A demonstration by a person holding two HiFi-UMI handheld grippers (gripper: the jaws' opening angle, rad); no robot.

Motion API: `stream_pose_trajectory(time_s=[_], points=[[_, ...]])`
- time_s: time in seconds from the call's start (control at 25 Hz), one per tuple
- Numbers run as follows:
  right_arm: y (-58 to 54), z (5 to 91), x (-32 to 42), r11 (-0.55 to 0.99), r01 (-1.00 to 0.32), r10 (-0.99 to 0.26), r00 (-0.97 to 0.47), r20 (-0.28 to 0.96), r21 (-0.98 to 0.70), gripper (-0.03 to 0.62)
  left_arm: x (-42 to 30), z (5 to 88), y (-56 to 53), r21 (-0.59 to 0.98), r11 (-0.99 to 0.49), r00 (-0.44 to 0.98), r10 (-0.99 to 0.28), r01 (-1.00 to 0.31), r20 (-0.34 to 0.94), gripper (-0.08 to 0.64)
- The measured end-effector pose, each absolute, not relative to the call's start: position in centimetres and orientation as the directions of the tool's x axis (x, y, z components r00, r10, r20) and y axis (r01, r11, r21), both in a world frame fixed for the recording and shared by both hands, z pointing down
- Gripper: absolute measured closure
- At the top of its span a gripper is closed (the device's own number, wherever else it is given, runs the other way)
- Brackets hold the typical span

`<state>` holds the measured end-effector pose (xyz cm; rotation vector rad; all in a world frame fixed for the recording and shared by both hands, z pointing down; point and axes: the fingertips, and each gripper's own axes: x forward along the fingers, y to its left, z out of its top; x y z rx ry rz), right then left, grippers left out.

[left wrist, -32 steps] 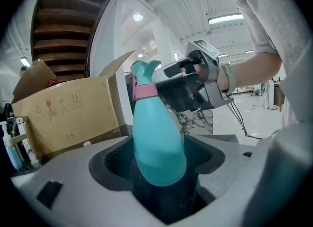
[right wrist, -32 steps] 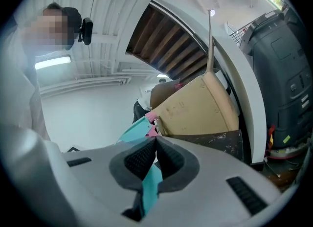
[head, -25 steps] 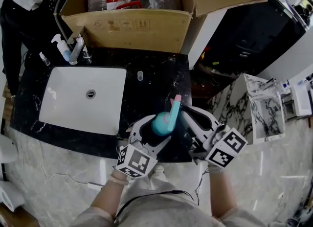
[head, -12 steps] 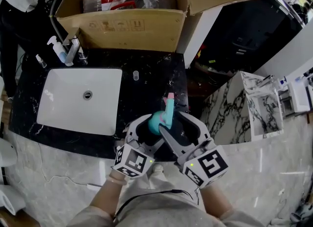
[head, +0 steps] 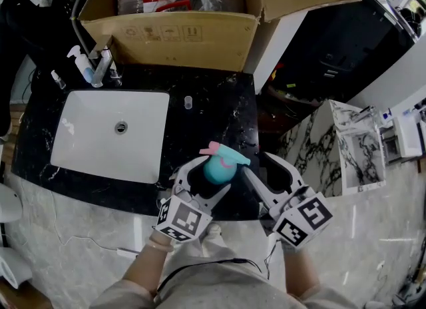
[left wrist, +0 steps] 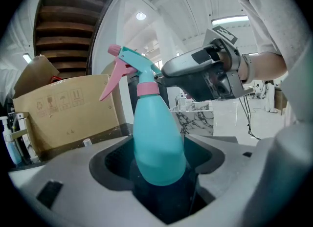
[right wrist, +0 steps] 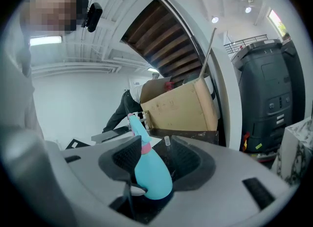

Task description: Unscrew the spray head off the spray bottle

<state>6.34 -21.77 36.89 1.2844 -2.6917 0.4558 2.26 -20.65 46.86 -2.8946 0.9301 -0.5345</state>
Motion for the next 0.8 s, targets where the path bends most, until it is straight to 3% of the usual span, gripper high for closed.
stream_pose_trajectory(time_s=[0.64, 0.8], points=[[-25.5, 37.5, 5.0, 0.591, -0.786, -0.752, -0.619, 0.227, -0.184, 0.44, 2.2, 46.9, -20.7, -0.155, -0.814, 0.756, -0.578, -0.56, 0.308, 0.232], [-23.2, 37.5, 6.4, 0.593, -0.768, -0.752, -0.636, 0.174, -0.242, 0.44, 2.2, 46.9, -20.7, -0.151, -0.813, 0.755, -0.579, -0.562, 0.309, 0.232]])
